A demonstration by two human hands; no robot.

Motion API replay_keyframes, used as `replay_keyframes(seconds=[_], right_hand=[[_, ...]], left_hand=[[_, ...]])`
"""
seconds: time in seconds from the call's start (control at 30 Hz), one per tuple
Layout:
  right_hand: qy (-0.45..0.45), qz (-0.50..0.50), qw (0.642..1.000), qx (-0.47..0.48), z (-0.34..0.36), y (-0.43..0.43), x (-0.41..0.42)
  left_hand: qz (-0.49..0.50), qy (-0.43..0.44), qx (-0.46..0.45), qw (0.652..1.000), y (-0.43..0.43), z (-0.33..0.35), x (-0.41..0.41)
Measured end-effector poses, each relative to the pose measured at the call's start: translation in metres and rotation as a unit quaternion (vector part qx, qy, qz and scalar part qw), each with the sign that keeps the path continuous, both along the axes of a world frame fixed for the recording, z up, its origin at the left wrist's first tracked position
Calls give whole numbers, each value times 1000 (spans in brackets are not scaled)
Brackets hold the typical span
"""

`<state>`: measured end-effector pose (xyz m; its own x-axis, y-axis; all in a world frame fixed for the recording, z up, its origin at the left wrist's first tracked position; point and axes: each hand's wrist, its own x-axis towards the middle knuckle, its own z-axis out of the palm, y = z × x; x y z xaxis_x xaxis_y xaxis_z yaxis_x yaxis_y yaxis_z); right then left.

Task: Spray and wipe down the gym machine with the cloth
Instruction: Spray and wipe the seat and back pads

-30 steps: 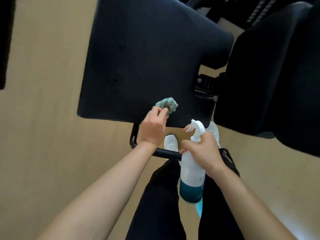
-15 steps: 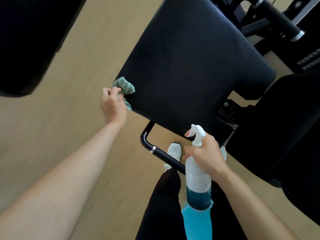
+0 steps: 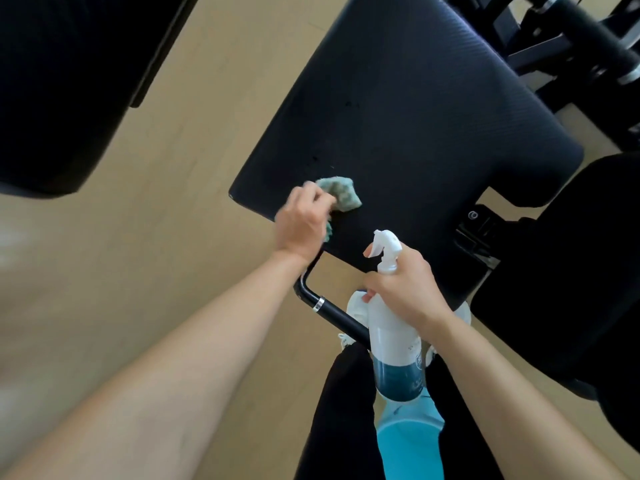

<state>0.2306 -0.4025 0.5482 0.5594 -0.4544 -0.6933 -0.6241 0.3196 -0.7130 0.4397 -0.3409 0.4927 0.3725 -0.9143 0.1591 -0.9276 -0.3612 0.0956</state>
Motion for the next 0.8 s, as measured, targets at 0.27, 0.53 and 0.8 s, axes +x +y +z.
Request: replay_keyframes(seconds=[0.27, 0.53, 0.8], right_hand=[[-7, 7, 1000, -7, -3, -12, 12], [8, -23, 999, -31, -8, -25, 15], [13, -45, 999, -17, -8, -29, 14]], left_hand=[[273, 19, -114, 955, -32, 13, 65], [-95, 50, 0, 994, -30, -14, -22], [205, 12, -93, 974, -54, 19, 89]])
